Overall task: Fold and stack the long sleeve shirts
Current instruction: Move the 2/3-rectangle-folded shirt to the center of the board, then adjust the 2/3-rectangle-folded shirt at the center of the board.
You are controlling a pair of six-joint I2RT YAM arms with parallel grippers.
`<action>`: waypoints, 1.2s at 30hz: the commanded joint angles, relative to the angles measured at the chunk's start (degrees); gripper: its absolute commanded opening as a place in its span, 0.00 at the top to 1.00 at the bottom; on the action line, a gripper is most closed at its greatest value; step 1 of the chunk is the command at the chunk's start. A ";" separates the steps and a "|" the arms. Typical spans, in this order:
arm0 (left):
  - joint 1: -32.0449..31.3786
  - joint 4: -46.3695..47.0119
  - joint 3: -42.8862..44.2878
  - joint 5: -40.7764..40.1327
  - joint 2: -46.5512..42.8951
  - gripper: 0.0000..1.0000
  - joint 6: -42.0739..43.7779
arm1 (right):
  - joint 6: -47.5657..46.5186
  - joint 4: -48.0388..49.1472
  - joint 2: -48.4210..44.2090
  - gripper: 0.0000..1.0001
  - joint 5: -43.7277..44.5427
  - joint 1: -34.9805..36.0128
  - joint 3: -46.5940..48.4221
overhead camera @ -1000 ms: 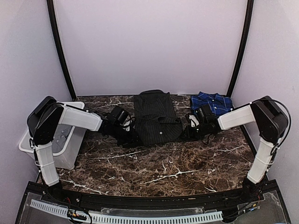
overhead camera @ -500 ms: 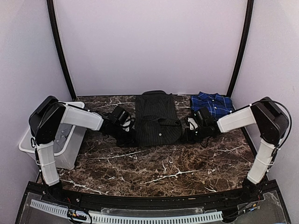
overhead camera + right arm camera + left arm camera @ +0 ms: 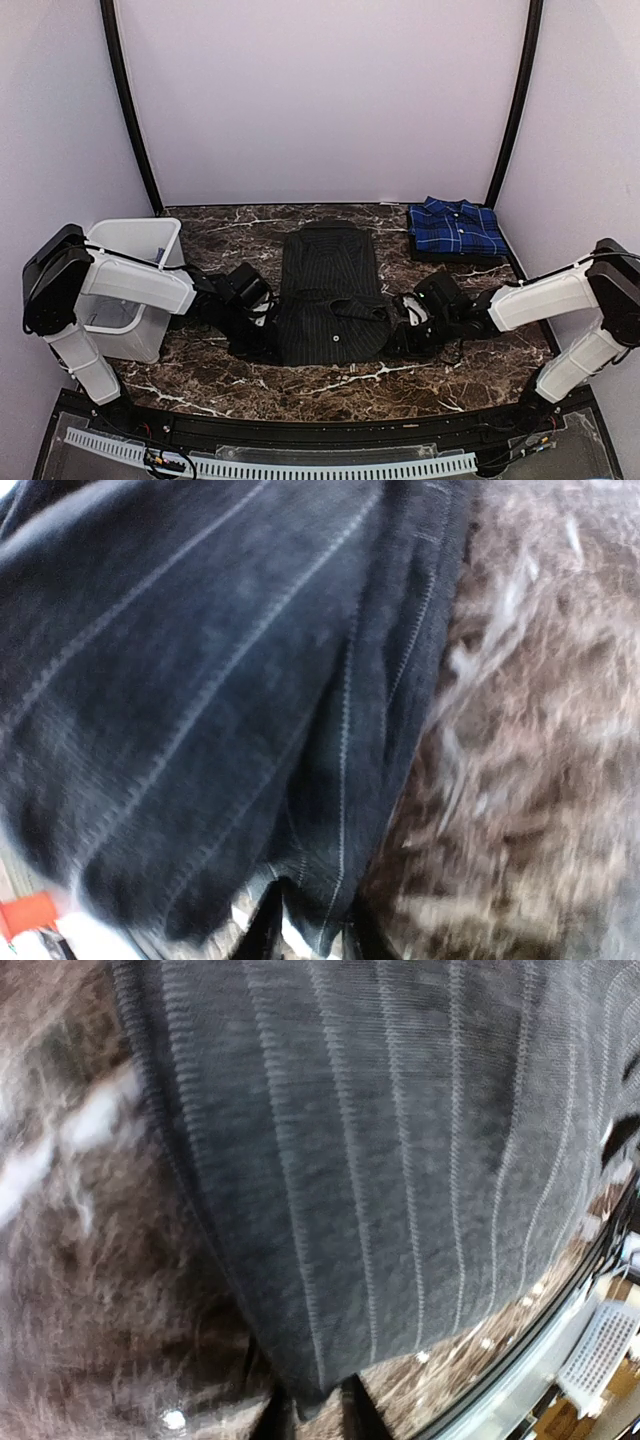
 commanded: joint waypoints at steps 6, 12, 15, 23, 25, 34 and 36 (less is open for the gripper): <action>-0.57 -12.65 5.05 -8.80 -9.42 0.62 2.14 | -0.25 -11.94 -11.61 0.47 7.71 1.50 1.79; 1.76 -11.21 10.66 -13.14 -7.26 0.60 6.40 | -3.53 -13.62 -11.71 0.44 9.94 1.55 5.83; 4.34 -9.01 13.66 -12.93 -3.81 0.60 9.22 | -5.03 -12.58 -9.74 0.47 10.00 1.55 7.87; 7.12 -4.33 18.70 -9.60 5.71 0.62 13.62 | -6.86 -12.39 -2.97 0.57 9.25 1.58 12.72; 7.53 -3.38 19.26 -9.35 6.50 0.62 13.77 | -7.10 -12.97 -1.94 0.62 9.43 1.61 13.83; 8.72 0.72 19.35 -9.05 8.12 0.68 13.83 | -6.18 -14.73 1.24 0.88 10.30 1.48 18.65; 8.86 1.86 19.21 -8.73 8.42 0.69 13.83 | -5.97 -15.54 2.82 0.93 10.82 1.39 20.56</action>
